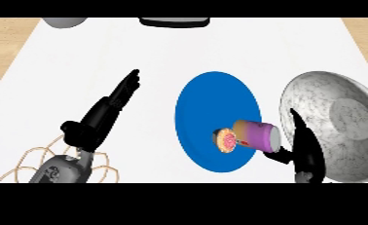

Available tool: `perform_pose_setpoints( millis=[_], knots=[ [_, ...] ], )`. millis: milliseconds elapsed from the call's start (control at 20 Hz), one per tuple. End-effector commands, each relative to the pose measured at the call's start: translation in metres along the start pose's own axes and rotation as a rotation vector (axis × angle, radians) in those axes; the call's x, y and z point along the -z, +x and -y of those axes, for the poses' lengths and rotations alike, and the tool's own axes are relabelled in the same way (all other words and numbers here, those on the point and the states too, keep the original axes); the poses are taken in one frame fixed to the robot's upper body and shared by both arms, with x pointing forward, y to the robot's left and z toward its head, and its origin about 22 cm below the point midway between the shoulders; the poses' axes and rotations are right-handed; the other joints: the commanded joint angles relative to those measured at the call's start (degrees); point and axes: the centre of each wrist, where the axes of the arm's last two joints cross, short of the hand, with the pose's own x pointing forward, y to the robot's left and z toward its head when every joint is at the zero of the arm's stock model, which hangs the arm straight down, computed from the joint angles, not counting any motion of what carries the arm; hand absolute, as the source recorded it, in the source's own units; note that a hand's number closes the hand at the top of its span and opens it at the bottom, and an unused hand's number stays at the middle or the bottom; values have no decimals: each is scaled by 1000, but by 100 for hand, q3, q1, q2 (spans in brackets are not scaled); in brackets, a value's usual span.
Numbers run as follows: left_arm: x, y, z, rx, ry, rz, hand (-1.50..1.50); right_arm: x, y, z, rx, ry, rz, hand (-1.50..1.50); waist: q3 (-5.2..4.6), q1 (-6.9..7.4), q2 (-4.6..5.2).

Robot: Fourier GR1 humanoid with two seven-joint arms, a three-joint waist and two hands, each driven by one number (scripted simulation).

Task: Pick the can from the plate and place it in the bowl

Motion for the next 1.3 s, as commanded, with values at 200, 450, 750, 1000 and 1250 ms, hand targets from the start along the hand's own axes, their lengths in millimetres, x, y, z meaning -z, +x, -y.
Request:
perform_pose_setpoints(
  millis=[200, 450, 750, 1000, 1250],
  knots=[
    [0, -5, 16, -4, 1, 4, 0, -28, 96, 30, -163, 249, -190, -150, 58, 24, -5],
    [2, -4, 2, -6, 26, -6, 0, -29, 115, 27, -191, 323, -225, -150, 57, -65, -15],
    [6, 5, -6, 2, 30, -17, 0, -21, 135, 23, -213, 317, -218, -150, 62, -125, -34],
    [-3, -15, 4, -7, 29, -12, 0, -26, 143, 8, -229, 249, -215, -150, 71, -168, -28],
    [3, -5, 7, 0, 44, -18, 0, -24, 156, 5, -288, 187, -206, -150, 75, -179, -31]
  ],
)
